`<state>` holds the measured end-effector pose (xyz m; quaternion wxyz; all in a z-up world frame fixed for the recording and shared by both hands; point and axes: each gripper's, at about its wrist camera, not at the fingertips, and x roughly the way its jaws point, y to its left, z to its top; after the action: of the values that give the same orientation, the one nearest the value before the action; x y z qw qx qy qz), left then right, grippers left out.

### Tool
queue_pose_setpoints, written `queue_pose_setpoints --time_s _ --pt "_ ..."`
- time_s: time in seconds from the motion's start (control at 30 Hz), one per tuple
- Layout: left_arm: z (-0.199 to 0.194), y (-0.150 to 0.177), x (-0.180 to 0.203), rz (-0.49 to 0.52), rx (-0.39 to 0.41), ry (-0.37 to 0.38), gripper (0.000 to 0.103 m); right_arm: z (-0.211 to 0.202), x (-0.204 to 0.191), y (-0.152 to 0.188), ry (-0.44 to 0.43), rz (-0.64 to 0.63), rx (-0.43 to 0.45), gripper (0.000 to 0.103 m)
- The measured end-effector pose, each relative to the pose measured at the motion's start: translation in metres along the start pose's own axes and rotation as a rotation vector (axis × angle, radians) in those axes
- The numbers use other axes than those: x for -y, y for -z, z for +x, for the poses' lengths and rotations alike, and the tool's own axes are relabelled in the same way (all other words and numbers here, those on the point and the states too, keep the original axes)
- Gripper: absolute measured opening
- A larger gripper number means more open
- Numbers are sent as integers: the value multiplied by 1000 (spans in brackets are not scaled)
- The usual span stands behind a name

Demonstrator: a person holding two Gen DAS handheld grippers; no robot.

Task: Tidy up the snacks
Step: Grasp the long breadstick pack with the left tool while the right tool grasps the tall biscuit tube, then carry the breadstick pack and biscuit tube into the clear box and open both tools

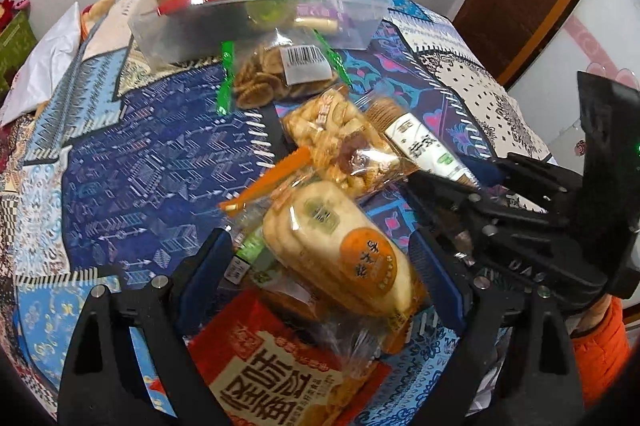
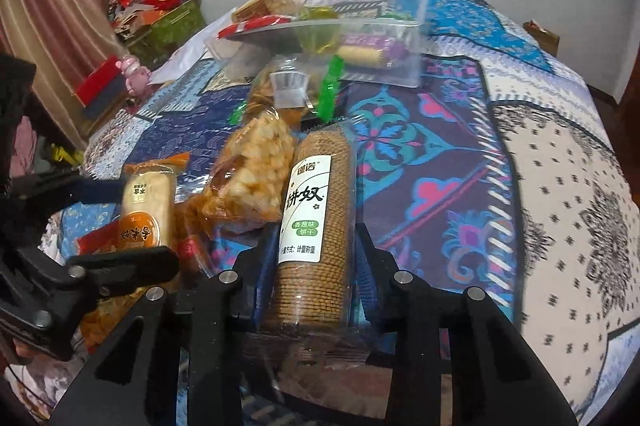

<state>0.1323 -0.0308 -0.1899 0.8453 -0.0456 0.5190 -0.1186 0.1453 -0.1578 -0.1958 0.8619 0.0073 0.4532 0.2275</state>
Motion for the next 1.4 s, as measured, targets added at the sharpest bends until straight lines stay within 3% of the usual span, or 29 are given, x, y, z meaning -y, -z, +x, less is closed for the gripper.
queue_pose_setpoints --time_s 0.07,0.23,0.5,1.0,1.4 --pt "-1 1 0 -2 17 9 78 -3 5 2 -2 15 5 32" --pt "-8 -2 1 46 43 19 44 -10 11 4 5 24 16 32" --pt "-17 -13 -11 54 81 7 26 -15 18 1 -6 52 34 32" --pt "-44 -49 -20 49 205 -15 24 -30 17 -32 -31 67 135 32" --pt "-55 -118 -37 34 327 -42 24 -36 19 -104 -34 81 259 32"
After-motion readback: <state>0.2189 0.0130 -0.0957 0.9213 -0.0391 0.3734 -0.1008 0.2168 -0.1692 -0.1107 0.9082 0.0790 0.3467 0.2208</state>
